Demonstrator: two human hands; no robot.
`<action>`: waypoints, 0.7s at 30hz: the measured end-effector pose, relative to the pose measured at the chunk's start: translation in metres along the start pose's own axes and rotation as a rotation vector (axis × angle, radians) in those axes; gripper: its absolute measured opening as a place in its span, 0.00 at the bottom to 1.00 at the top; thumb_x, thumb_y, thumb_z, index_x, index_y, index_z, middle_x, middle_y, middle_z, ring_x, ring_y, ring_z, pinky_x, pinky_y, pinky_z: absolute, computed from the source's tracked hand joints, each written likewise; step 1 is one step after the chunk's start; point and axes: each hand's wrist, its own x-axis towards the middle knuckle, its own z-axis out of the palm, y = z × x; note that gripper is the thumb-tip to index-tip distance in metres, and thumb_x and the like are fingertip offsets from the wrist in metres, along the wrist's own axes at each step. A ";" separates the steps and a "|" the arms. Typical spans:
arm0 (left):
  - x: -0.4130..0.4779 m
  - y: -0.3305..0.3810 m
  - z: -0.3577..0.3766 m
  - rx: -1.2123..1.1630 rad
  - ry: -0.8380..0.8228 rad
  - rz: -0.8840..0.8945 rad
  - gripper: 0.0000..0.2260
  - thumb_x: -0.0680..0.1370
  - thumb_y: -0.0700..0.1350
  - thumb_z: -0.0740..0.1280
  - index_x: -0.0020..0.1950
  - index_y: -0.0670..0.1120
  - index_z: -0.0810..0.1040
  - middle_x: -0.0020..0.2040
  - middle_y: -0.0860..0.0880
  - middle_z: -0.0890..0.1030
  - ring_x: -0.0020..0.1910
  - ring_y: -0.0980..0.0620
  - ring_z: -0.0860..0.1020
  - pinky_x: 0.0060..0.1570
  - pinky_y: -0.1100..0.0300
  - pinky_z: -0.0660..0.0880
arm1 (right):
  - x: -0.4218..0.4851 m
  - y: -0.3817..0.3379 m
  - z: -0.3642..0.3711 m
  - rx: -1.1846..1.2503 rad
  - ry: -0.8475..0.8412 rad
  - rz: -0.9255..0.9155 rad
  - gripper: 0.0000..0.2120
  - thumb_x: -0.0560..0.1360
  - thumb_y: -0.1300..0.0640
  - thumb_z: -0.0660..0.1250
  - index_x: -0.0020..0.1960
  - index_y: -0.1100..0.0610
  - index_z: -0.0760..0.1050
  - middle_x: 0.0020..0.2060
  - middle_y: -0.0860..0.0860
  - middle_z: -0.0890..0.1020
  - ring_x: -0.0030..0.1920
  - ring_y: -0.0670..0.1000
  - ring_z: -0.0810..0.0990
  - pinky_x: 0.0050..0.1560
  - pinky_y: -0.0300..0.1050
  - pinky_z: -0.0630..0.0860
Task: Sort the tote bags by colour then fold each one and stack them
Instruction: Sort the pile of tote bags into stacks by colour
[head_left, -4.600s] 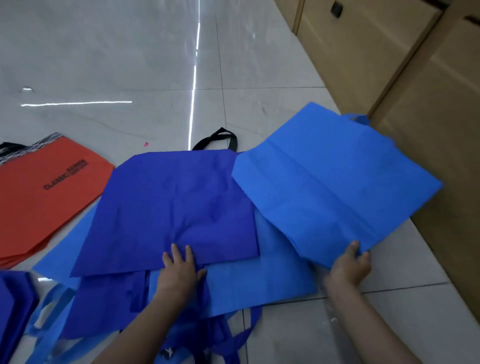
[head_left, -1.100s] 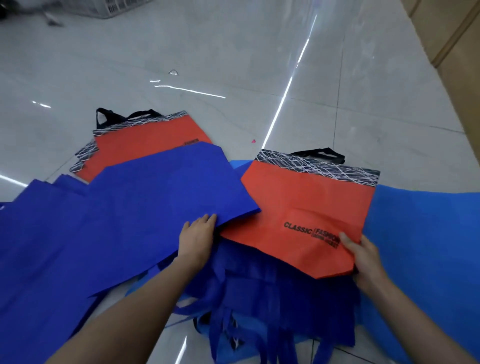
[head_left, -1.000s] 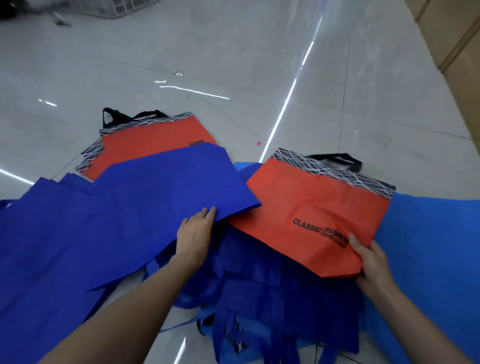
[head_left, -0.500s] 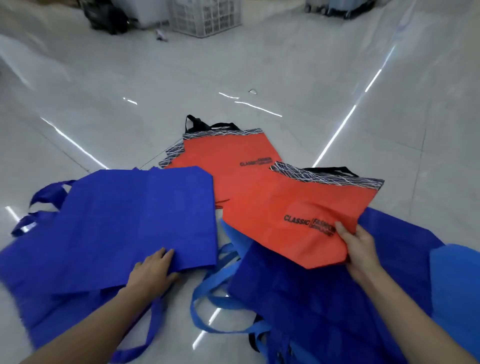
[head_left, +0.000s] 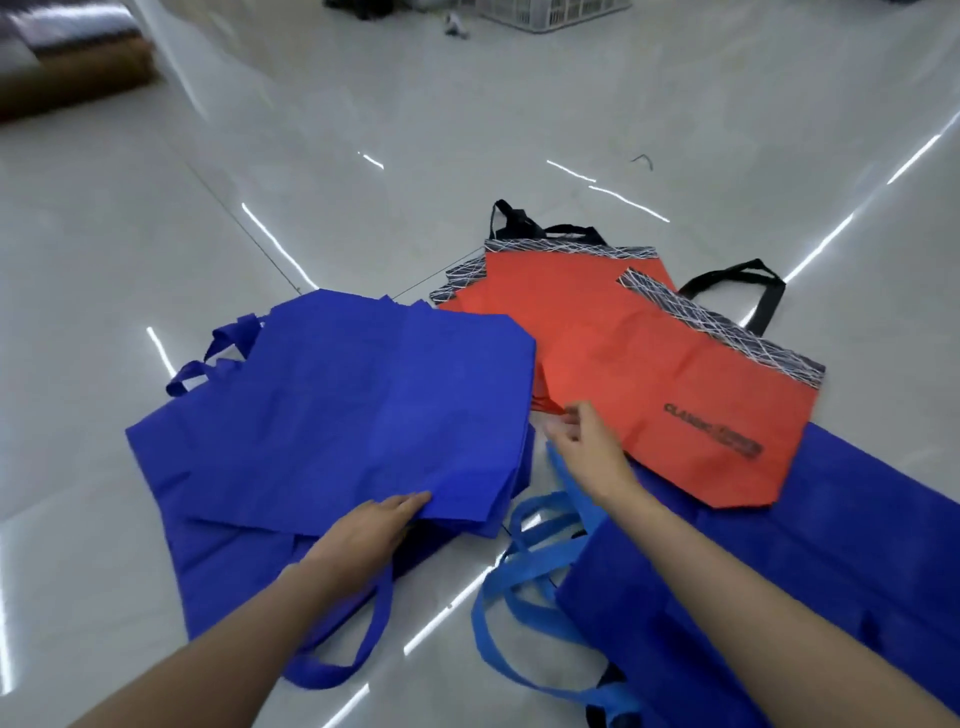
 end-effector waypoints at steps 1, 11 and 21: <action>-0.007 -0.007 -0.002 0.000 0.023 0.051 0.21 0.82 0.42 0.53 0.75 0.54 0.58 0.73 0.55 0.65 0.64 0.50 0.71 0.62 0.62 0.66 | 0.004 -0.004 0.021 0.098 -0.055 0.071 0.18 0.76 0.57 0.67 0.63 0.63 0.68 0.55 0.51 0.75 0.57 0.51 0.74 0.58 0.46 0.70; -0.060 -0.083 0.007 0.297 0.029 -0.182 0.31 0.78 0.34 0.55 0.76 0.58 0.52 0.78 0.50 0.50 0.76 0.50 0.53 0.73 0.48 0.49 | 0.012 -0.013 0.055 0.394 0.090 0.376 0.14 0.69 0.68 0.69 0.55 0.62 0.74 0.50 0.55 0.80 0.47 0.55 0.78 0.51 0.49 0.76; -0.058 -0.052 0.010 -0.170 0.197 -0.599 0.22 0.82 0.54 0.51 0.73 0.48 0.61 0.77 0.43 0.53 0.75 0.45 0.53 0.72 0.46 0.52 | -0.098 -0.048 0.048 0.171 -0.629 0.575 0.15 0.78 0.48 0.64 0.55 0.60 0.72 0.41 0.56 0.84 0.33 0.53 0.81 0.28 0.38 0.71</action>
